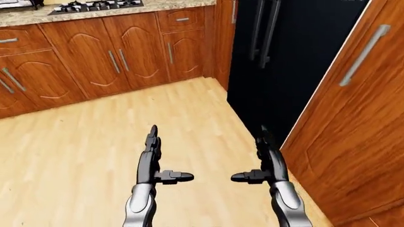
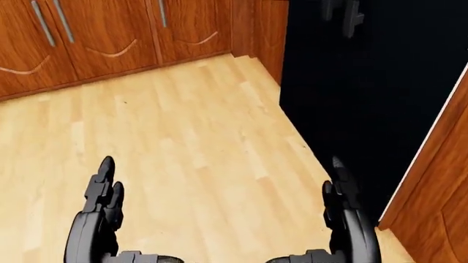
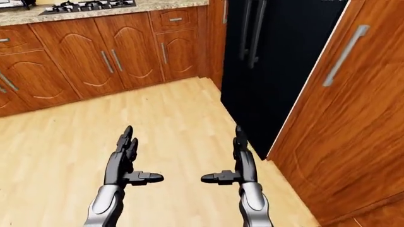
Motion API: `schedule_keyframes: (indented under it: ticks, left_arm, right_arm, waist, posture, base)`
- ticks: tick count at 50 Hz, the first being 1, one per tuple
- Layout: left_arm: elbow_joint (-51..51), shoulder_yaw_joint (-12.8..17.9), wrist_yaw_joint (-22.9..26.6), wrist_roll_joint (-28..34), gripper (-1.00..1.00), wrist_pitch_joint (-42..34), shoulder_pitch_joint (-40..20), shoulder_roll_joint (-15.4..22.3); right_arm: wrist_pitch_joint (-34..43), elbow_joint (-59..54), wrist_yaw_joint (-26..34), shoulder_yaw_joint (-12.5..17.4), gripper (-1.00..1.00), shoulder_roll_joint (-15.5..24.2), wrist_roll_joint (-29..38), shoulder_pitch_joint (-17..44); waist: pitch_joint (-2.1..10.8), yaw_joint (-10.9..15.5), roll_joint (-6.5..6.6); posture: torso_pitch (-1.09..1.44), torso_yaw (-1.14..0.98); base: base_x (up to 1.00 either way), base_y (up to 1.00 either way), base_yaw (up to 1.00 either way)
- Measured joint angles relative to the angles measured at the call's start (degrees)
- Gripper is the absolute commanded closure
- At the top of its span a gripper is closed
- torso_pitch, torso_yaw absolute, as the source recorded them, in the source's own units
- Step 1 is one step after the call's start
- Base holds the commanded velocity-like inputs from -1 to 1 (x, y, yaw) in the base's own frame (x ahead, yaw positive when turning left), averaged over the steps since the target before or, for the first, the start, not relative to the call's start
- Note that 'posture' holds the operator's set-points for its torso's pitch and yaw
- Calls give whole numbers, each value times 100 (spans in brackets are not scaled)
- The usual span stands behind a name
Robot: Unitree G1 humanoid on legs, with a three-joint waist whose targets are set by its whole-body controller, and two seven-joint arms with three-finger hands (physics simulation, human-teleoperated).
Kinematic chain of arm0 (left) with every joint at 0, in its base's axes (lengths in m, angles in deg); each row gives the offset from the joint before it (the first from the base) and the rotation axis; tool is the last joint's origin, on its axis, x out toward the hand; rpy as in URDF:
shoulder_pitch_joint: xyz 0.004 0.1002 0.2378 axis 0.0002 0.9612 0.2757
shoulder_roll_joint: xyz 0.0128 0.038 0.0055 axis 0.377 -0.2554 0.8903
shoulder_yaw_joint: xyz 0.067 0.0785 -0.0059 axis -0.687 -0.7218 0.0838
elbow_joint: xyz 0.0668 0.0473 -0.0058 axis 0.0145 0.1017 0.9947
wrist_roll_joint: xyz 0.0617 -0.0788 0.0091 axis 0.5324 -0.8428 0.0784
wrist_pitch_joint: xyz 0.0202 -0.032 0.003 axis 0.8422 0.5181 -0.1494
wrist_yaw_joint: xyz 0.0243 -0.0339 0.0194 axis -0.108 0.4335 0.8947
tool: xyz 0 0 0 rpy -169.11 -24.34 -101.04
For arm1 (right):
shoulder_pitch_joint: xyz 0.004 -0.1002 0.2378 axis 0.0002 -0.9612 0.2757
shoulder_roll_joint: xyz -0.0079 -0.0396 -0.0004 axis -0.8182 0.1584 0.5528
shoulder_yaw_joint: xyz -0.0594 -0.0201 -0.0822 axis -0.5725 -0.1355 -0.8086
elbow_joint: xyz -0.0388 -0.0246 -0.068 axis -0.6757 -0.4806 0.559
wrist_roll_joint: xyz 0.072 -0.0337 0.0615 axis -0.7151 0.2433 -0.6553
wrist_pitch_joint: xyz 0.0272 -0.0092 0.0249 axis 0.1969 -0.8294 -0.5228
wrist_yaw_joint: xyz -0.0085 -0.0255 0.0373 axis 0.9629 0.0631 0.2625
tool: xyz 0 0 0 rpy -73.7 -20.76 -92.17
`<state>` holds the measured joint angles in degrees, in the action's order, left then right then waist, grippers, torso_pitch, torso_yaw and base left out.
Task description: Navigate to the hood.
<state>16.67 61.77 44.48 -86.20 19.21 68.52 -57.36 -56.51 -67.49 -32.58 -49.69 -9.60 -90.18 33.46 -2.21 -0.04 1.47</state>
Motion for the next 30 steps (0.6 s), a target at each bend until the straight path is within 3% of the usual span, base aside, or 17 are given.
schedule_keyframes:
  ticks: [3, 4, 7, 14, 17, 23, 30]
  left_arm:
    - [-16, -8, 1, -1, -100, 17, -2, 5]
    - [16, 24, -1, -1, -100, 17, -9, 44]
    - [102, 121, -37, 4, -100, -34, 60, 58]
    - [29, 64, -32, 2, -100, -11, 23, 43]
    - [11, 65, -25, 1, -100, -4, 18, 47]
    - [94, -69, 27, 0, -100, -51, 40, -19]
    - [-5, -6, 1, 0, -100, 9, -1, -2]
  right_arm:
    - [-27, 1, 9, 2, -100, -2, 1, 36]
    - [-31, -21, 9, -27, -100, -48, 3, 48]
    - [10, -89, 50, -144, -100, -71, 6, 0]
    - [-4, 10, 34, -52, -100, -48, -6, 28]
    - [-14, 29, 26, -54, -100, -51, -18, 24]
    - [89, 22, -39, 68, -100, 8, -16, -56]
    - [49, 51, -3, 9, -100, 5, -8, 10]
  waist:
    - [62, 8, 315]
    - [39, 57, 234]
    - [72, 149, 209]
    - [23, 106, -244]
    - [41, 78, -550]
    - [53, 9, -439]
    - [10, -7, 91]
  posture:
    - [0, 0]
    - [0, 0]
    - [0, 0]
    - [0, 0]
    - [0, 0]
    - [0, 0]
    - [0, 0]
  base:
    - [0, 0, 43]
    - [0, 0, 42]
    - [0, 0, 42]
    - [0, 0, 42]
    - [0, 0, 42]
    - [0, 0, 42]
    - [0, 0, 42]
